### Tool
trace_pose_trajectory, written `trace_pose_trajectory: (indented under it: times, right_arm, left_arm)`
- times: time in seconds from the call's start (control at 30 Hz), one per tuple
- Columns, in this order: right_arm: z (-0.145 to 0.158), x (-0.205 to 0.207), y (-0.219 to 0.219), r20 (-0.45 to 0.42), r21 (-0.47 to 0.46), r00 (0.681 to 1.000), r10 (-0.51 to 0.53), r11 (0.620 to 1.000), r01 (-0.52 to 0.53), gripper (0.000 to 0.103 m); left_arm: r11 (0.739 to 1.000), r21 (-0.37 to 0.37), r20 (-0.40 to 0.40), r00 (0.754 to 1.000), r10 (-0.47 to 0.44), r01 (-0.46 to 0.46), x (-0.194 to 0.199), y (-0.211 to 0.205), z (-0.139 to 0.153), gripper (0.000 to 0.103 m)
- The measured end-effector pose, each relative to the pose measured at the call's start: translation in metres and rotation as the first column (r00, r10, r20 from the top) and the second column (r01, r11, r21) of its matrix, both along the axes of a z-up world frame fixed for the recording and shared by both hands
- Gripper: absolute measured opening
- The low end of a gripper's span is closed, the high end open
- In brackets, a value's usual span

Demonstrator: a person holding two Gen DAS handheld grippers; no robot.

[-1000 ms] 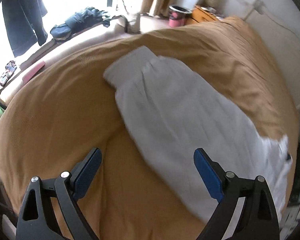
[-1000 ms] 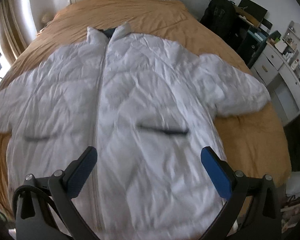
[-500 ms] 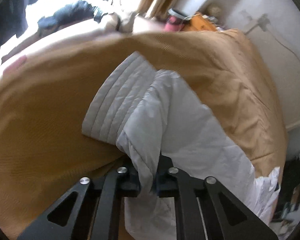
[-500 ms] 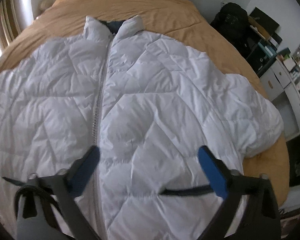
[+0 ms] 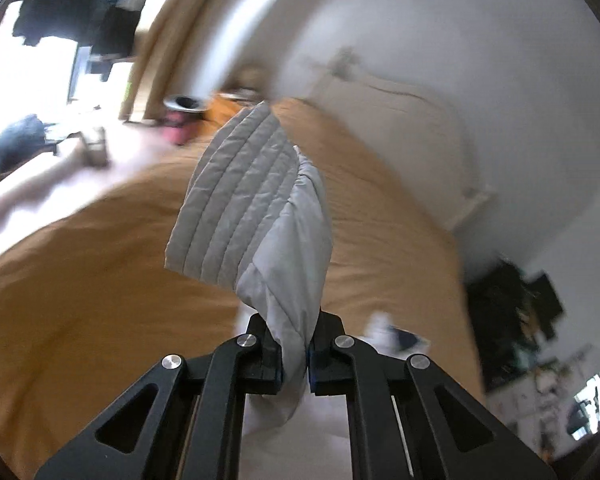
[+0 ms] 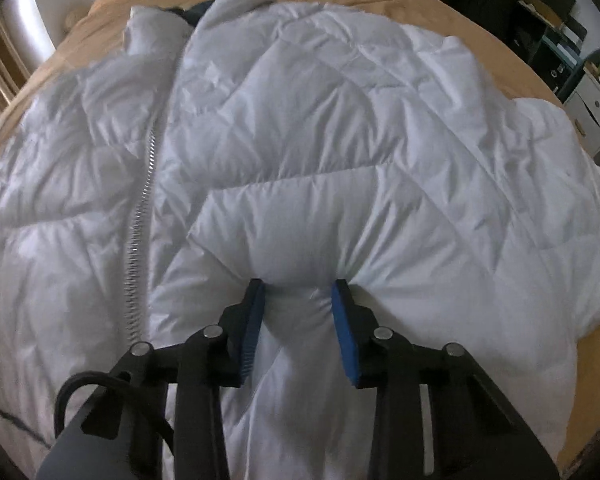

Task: Fold large clothes

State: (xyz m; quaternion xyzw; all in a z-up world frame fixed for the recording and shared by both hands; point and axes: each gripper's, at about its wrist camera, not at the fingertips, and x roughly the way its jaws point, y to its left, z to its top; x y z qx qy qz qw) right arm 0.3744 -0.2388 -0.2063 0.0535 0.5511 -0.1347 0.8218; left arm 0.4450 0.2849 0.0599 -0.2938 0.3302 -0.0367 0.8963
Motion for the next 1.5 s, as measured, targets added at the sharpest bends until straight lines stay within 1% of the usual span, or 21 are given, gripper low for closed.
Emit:
trace_pose_trajectory:
  times: [0.07,0.17,0.33,0.4,0.5,0.53,0.63,0.73,0.8,0.83,0.87,0.93,0.97,1.0,1.07,1.13,1.2,1.23,1.3,1.4,1.5]
  right_arm:
    - [-0.005,0.002,0.001,-0.005,-0.007,1.000,0.005,1.000,-0.005,0.036]
    - [-0.004,-0.002,-0.003,0.013,0.034,1.000,0.007,0.999,-0.007,0.034]
    - [0.002,-0.027,-0.023,0.062,0.100,0.998,0.032,0.994,-0.038,0.028]
    - [0.005,-0.049,-0.034,0.083,0.162,0.996,0.022,0.986,-0.035,0.024]
    - [0.012,-0.089,-0.061,0.121,0.260,0.992,-0.030,0.965,-0.002,0.023]
    - [0.014,-0.101,-0.069,0.131,0.274,0.990,-0.047,0.962,0.009,0.023]
    - [0.018,-0.138,-0.096,0.148,0.299,0.981,-0.124,0.951,0.075,0.023]
    - [0.018,-0.160,-0.123,0.140,0.379,0.974,-0.176,0.919,0.112,0.023]
    - [0.021,-0.169,-0.132,0.142,0.408,0.971,-0.195,0.905,0.122,0.023]
    - [0.027,-0.172,-0.133,0.156,0.405,0.967,-0.202,0.906,0.124,0.023]
    - [0.034,-0.174,-0.134,0.172,0.398,0.963,-0.210,0.909,0.127,0.025]
    - [0.055,-0.183,-0.142,0.219,0.373,0.946,-0.241,0.916,0.147,0.033]
    - [0.066,-0.187,-0.148,0.248,0.360,0.933,-0.261,0.919,0.161,0.044]
    - [0.081,-0.191,-0.153,0.285,0.332,0.915,-0.285,0.925,0.184,0.061]
    - [0.106,-0.192,-0.156,0.356,0.266,0.884,-0.304,0.939,0.216,0.078]
    - [0.127,-0.189,-0.156,0.403,0.224,0.871,-0.279,0.953,0.202,0.079]
    - [0.141,-0.173,-0.153,0.398,0.218,0.884,-0.247,0.961,0.171,0.084]
    - [0.142,-0.159,-0.149,0.386,0.216,0.892,-0.234,0.963,0.159,0.085]
    - [0.135,-0.132,-0.136,0.352,0.225,0.914,-0.202,0.966,0.127,0.086]
    - [0.110,-0.088,-0.125,0.271,0.246,0.950,-0.155,0.965,0.087,0.086]
    - [0.089,-0.045,-0.104,0.223,0.205,0.965,-0.140,0.974,0.094,0.086]
  left_arm:
    - [0.996,-0.014,0.018,0.996,-0.092,0.092,0.010,-0.054,0.015,0.007]
    - [0.970,-0.052,0.026,0.972,-0.235,0.236,0.024,-0.141,0.021,0.007]
    - [0.902,-0.069,-0.013,0.903,-0.428,0.427,0.049,-0.294,-0.013,0.007]
    - [0.865,-0.104,-0.056,0.865,-0.498,0.491,0.060,-0.359,-0.049,0.007]
    - [0.831,-0.091,-0.132,0.820,-0.557,0.549,0.062,-0.431,-0.110,0.007]
    - [0.817,-0.087,-0.180,0.798,-0.576,0.570,0.061,-0.458,-0.143,0.007]
    - [0.797,-0.081,-0.327,0.740,-0.588,0.598,0.061,-0.508,-0.231,0.007]
    - [0.789,-0.072,-0.457,0.683,-0.570,0.610,0.048,-0.529,-0.307,0.008]
    - [0.780,-0.001,-0.436,0.702,-0.564,0.626,0.037,-0.539,-0.318,0.009]
    - [0.770,0.023,-0.426,0.703,-0.569,0.637,0.032,-0.543,-0.313,0.015]
    - [0.753,0.019,-0.428,0.686,-0.588,0.658,0.032,-0.546,-0.307,0.021]
    - [0.731,-0.068,-0.409,0.650,-0.641,0.679,0.033,-0.550,-0.288,0.059]
    - [0.723,-0.106,-0.377,0.646,-0.664,0.682,0.032,-0.545,-0.278,0.066]
    - [0.714,-0.140,-0.336,0.645,-0.686,0.686,0.030,-0.538,-0.265,0.073]
    - [0.705,-0.182,-0.252,0.660,-0.707,0.685,0.026,-0.515,-0.234,0.076]
    - [0.739,-0.155,-0.183,0.716,-0.673,0.655,0.018,-0.484,-0.195,0.083]
    - [0.802,-0.061,-0.140,0.790,-0.597,0.595,0.008,-0.454,-0.167,0.089]
    - [0.845,0.041,-0.148,0.839,-0.523,0.534,0.005,-0.428,-0.160,0.090]
    - [0.871,0.199,-0.199,0.889,-0.412,0.449,0.009,-0.396,-0.162,0.090]
    - [0.864,0.315,-0.298,0.906,-0.301,0.391,0.019,-0.354,-0.187,0.090]
    - [0.877,0.317,-0.372,0.898,-0.236,0.362,0.028,-0.323,-0.213,0.090]
